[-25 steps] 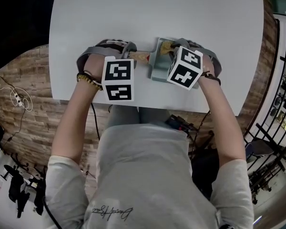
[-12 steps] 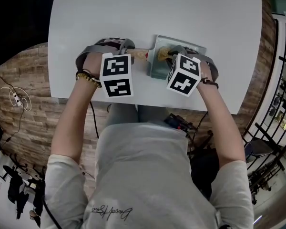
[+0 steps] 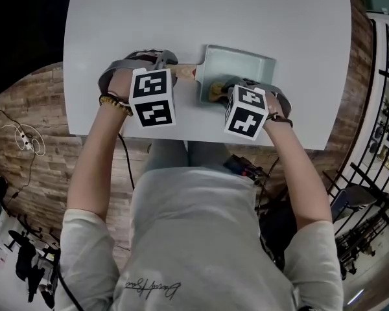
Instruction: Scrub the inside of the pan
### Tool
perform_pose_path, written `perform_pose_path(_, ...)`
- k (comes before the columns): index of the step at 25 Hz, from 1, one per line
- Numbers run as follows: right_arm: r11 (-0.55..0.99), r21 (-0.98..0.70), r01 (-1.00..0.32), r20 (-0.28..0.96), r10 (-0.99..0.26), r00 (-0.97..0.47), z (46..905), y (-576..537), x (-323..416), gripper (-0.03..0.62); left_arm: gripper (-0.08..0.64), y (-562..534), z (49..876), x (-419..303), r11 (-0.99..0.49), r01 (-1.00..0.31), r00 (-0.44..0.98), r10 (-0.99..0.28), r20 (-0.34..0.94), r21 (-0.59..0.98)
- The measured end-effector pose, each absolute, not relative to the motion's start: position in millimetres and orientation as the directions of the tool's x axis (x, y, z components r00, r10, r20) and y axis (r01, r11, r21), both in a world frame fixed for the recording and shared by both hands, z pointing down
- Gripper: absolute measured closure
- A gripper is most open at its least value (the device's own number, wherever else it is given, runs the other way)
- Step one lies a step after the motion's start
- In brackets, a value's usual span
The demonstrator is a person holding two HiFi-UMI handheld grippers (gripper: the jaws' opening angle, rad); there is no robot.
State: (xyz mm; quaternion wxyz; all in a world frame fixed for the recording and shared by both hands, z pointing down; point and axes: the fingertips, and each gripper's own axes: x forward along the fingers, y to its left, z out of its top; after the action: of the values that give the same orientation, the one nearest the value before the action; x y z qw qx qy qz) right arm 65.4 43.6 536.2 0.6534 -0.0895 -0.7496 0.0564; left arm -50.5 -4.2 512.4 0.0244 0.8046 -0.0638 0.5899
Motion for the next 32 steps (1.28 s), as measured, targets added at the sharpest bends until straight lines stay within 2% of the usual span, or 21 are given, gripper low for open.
perform_pose_path(5, 0.979, -0.188, 0.080, 0.972, 0.198, -0.130, 536.5, 43.6, 65.1, 0.523, 0.405, -1.5, 512.2, -50.4, -0.996, -0.083, 0.287, -0.060, 0.956, -0.038)
perform_pose_path(13, 0.997, -0.072, 0.016, 0.991, 0.073, -0.110, 538.6, -10.5, 69.1, 0.522, 0.407, 5.0, 509.9, -50.2, -0.998, -0.053, 0.282, -0.050, 0.958, -0.036)
perform_pose_path(23, 0.998, 0.063, 0.003, 0.990, -0.062, -0.123, 539.8, -48.2, 66.8, 0.520, 0.405, 4.8, 510.4, -50.3, -0.994, -0.104, 0.295, -0.048, 0.954, -0.017)
perform_pose_path(32, 1.000, 0.013, 0.002, 0.989, -0.013, -0.145, 538.6, -21.9, 71.7, 0.522, 0.404, 0.0, 511.6, -52.0, -0.991, -0.132, 0.289, -0.051, 0.956, -0.013)
